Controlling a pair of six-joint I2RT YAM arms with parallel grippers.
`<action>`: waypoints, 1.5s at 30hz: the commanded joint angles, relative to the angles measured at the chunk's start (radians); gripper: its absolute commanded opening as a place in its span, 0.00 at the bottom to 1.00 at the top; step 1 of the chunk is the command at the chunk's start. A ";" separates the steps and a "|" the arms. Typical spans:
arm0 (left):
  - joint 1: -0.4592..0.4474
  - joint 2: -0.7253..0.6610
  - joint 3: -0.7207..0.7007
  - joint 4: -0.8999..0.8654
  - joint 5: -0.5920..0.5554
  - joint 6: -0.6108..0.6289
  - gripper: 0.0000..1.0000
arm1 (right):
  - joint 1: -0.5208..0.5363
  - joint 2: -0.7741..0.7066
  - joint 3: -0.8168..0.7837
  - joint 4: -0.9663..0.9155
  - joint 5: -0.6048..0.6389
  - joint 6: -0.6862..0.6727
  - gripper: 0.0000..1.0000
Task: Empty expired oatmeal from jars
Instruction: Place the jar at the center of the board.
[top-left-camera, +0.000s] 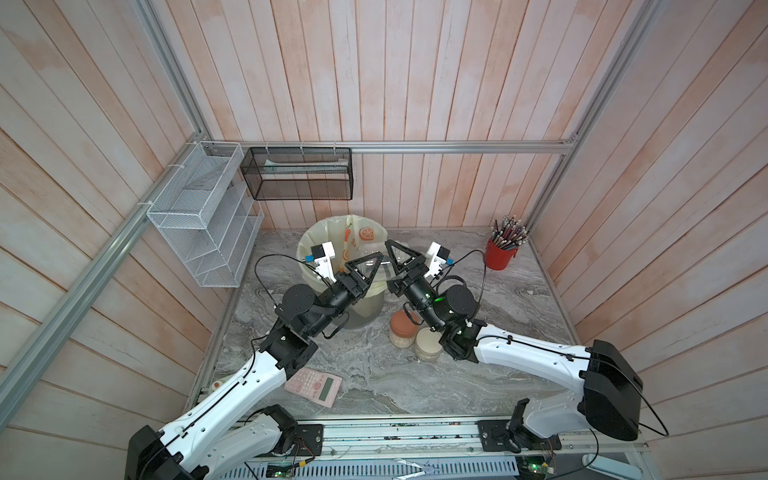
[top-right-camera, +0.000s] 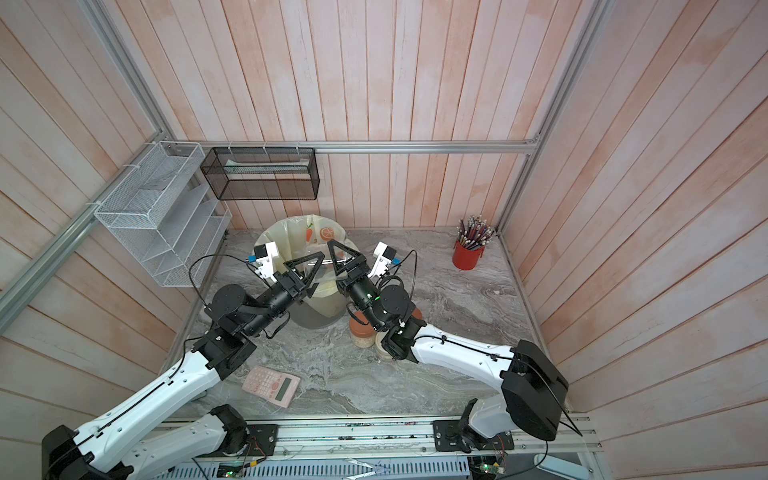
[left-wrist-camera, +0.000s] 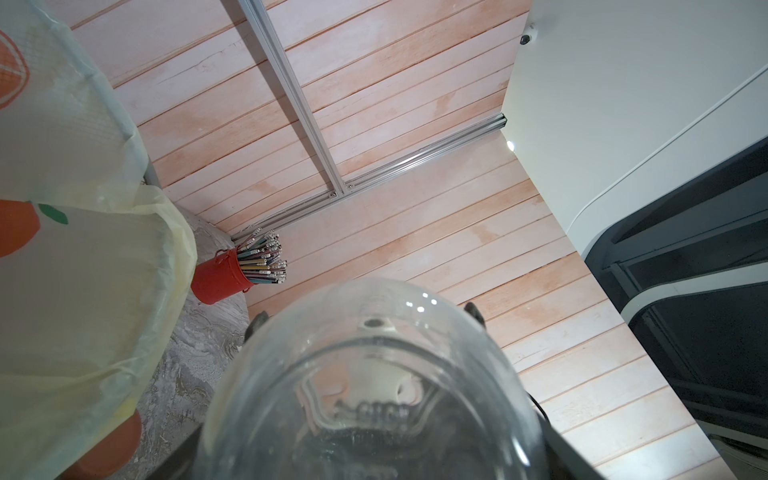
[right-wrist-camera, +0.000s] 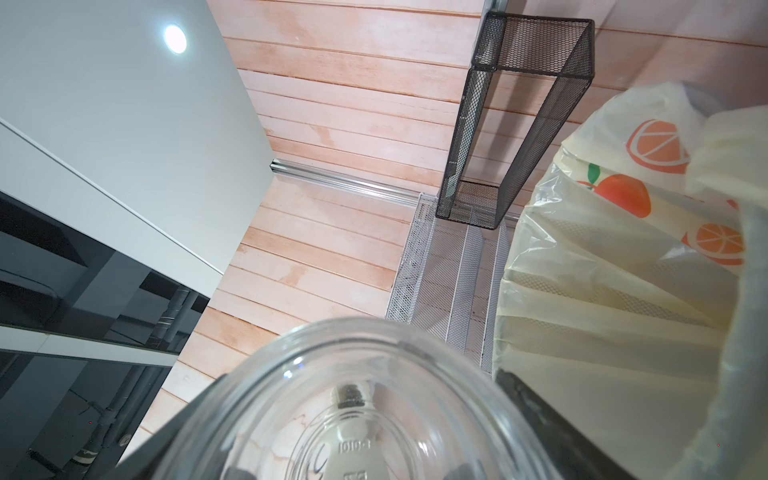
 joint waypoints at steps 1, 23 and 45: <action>-0.015 -0.025 -0.018 0.096 -0.010 0.012 0.15 | 0.008 0.002 -0.002 0.036 0.017 0.006 0.98; -0.027 -0.062 -0.044 -0.009 -0.061 0.063 0.73 | 0.028 -0.069 -0.026 -0.087 0.088 -0.065 0.49; -0.027 -0.107 -0.093 -0.051 0.092 0.091 1.00 | 0.076 -0.346 -0.193 -0.275 0.281 -0.152 0.41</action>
